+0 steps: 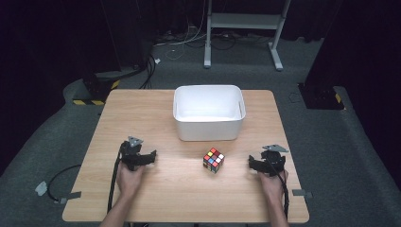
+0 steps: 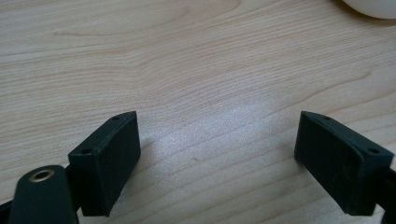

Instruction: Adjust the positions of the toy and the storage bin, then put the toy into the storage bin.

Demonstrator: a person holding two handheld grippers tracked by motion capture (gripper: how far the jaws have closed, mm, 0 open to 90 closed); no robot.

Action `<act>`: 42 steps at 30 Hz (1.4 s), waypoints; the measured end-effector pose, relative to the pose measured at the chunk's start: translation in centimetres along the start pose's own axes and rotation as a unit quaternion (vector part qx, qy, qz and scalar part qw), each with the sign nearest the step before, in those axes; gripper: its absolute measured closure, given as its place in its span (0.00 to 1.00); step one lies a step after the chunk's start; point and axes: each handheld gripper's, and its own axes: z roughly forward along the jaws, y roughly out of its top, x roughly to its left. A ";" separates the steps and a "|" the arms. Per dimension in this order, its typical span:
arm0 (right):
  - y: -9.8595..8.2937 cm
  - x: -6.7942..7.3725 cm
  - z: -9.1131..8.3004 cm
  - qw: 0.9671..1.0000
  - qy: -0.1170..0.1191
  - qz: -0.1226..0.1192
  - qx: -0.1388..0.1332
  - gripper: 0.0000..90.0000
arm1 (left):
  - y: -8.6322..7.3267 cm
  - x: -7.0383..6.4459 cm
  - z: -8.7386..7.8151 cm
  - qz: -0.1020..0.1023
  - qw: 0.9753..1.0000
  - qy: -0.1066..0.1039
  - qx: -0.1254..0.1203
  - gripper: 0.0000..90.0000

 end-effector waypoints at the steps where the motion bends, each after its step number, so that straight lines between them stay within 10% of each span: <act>1: 0.0 0.0 0.0 1.000 0.001 0.000 0.000 0.15 | 0.0 0.0 0.0 0.000 1.000 0.000 0.000 0.16; 42: -1.6 0.5 -3.3 0.999 0.033 0.004 -0.041 0.20 | 0.0 0.0 0.0 0.001 1.000 0.000 0.000 0.16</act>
